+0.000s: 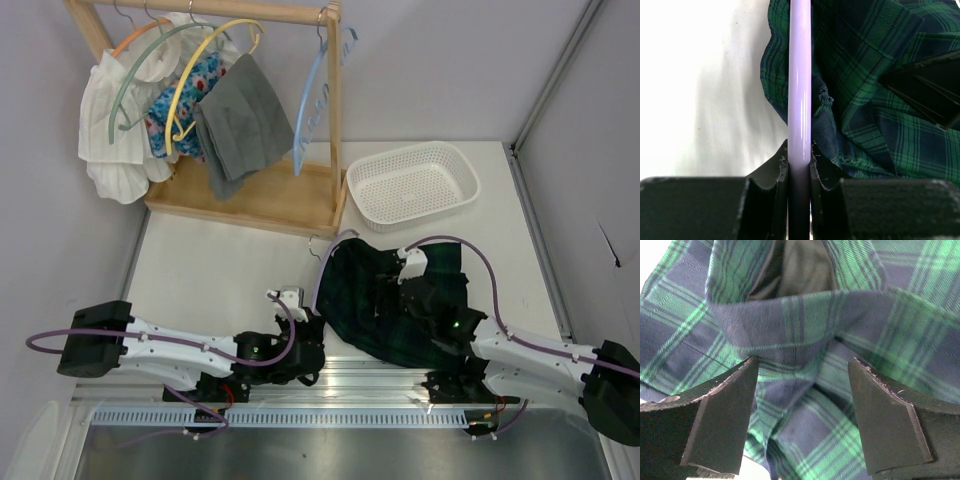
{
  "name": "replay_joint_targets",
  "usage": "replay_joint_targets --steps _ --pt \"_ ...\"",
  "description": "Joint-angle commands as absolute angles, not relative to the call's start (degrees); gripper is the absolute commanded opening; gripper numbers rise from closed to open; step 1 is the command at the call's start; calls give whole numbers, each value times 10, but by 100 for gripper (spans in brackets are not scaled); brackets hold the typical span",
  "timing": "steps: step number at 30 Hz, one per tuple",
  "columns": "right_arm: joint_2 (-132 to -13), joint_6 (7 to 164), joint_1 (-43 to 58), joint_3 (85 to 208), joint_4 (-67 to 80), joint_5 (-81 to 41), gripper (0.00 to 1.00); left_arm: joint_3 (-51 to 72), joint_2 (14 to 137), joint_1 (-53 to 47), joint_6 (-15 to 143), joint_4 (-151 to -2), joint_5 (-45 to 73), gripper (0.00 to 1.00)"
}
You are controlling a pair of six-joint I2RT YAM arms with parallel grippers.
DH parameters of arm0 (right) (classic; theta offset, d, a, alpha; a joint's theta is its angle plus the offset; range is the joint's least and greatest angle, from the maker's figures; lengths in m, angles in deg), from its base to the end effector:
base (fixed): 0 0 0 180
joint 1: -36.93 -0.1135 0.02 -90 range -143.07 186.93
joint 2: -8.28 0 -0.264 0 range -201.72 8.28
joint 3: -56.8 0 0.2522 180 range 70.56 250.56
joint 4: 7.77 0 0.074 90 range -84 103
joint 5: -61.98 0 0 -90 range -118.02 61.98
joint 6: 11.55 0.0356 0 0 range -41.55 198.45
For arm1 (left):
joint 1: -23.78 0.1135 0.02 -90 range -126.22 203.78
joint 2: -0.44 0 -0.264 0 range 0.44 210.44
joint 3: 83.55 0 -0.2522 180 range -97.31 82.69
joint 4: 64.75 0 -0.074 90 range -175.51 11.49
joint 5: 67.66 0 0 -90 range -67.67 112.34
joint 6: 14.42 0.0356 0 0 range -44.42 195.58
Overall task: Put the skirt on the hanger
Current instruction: Place skirt on hanger
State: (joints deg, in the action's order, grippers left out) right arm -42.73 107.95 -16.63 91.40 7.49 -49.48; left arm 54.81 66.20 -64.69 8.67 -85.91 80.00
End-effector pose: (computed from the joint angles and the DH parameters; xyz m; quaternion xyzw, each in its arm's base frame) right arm 0.1216 0.1427 0.1912 -0.0901 0.8580 0.1957 0.4662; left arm 0.0356 -0.2064 0.1851 -0.0287 0.8302 -0.2305 0.5068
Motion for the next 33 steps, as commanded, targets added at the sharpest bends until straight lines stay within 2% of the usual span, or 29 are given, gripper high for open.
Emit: replay_joint_targets --steps 1,5,8,9,10,11,14,18,21,33 --pt "-466 1044 -157 928 -27 -466 77 525 665 -644 93 -839 816 0" --pt "-512 1032 -157 923 -96 -453 73 521 672 -644 94 -840 814 0" --pt "-555 1021 -156 925 -131 -453 56 520 672 -644 93 -840 815 0" --pt "-563 1018 -156 926 -138 -448 41 521 671 -645 93 -840 817 0" --pt "-570 1017 -158 926 -142 -435 32 520 670 -644 92 -843 818 0" --pt "-569 1016 -168 929 -147 -431 19 516 669 -644 91 -846 819 0" --pt "-540 993 -202 923 -167 -438 9 522 666 -643 83 -852 824 0" --pt "-499 957 -252 895 -226 -434 3 524 671 -639 94 -836 818 0" --pt "-499 948 -261 887 -263 -412 2 521 674 -640 98 -826 810 0" --pt "-662 918 -290 945 -335 -259 0 554 637 -640 132 -791 810 0"
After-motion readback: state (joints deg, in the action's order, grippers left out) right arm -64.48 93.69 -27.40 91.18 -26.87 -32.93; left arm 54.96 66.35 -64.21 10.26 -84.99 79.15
